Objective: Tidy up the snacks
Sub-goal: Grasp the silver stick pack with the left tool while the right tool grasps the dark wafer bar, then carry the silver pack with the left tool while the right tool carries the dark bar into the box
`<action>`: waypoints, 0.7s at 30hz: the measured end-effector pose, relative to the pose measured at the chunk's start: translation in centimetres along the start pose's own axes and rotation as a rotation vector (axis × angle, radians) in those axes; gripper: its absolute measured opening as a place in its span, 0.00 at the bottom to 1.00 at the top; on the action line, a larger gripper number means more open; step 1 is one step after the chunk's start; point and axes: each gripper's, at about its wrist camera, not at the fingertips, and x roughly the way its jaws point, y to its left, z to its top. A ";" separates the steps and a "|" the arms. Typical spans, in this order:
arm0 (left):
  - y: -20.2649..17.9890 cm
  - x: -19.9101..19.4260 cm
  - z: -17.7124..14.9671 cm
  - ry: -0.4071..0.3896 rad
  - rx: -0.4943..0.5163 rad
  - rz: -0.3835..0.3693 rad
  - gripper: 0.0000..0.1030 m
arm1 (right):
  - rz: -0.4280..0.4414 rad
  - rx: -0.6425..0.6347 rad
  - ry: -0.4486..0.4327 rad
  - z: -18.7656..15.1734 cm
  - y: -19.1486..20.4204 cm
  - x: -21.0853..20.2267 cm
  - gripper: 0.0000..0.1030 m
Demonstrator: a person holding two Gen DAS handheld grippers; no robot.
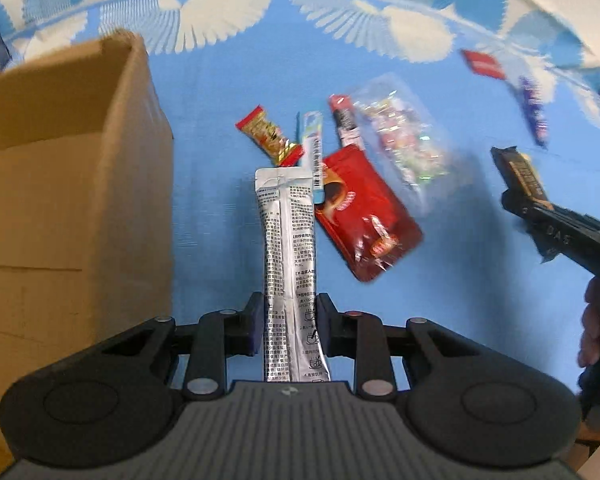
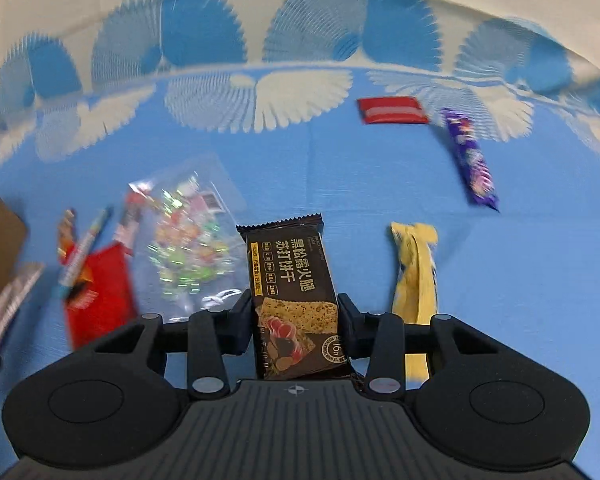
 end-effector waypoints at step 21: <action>9.3 -20.4 -13.7 -0.251 -0.020 0.083 0.29 | 0.158 0.072 -0.161 -11.2 16.6 -24.4 0.43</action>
